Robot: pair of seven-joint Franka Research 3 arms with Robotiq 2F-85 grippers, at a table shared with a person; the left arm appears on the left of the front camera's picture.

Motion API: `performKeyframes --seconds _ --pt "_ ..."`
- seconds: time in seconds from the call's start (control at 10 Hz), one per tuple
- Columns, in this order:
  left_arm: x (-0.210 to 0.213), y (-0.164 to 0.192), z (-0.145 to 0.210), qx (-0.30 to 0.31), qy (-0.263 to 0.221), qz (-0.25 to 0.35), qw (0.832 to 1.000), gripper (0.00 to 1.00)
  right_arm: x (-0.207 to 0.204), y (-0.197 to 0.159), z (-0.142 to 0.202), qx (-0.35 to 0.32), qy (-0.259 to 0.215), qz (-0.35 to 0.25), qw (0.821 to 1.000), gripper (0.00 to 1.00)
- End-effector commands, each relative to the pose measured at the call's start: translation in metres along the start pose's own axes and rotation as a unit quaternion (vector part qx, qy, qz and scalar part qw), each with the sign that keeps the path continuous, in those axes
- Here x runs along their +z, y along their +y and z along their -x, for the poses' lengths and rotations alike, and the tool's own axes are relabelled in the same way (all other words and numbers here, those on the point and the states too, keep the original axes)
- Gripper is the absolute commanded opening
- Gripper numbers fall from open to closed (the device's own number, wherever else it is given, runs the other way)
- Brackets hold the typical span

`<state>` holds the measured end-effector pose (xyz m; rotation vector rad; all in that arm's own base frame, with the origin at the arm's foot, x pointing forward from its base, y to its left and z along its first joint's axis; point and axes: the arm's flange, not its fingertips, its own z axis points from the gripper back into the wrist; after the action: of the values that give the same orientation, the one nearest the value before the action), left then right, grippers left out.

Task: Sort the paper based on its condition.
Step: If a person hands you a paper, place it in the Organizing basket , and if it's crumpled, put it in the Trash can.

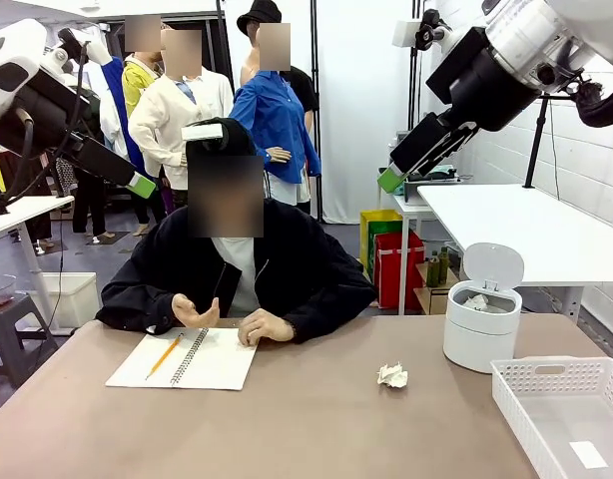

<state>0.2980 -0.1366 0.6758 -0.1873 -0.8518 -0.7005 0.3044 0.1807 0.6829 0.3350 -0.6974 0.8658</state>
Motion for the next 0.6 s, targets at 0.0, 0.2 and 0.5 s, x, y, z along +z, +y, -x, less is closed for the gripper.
performKeyframes --seconds 0.0,0.2,0.5 --pt "0.0003 0.0005 0.0005 0.0 -0.003 -0.001 1.0 1.0 -0.0013 -0.0005 0.0 -0.003 0.001 -0.002 1.0 1.0" --pt "0.0003 0.0005 0.0005 0.0 -0.003 -0.001 1.0 1.0 -0.0013 -0.0005 0.0 -0.003 0.001 -0.002 1.0 1.0" --pt "0.0003 0.0005 0.0005 0.0 -0.003 -0.001 1.0 1.0 -0.0013 -0.0005 0.0 -0.003 0.001 -0.002 1.0 1.0"
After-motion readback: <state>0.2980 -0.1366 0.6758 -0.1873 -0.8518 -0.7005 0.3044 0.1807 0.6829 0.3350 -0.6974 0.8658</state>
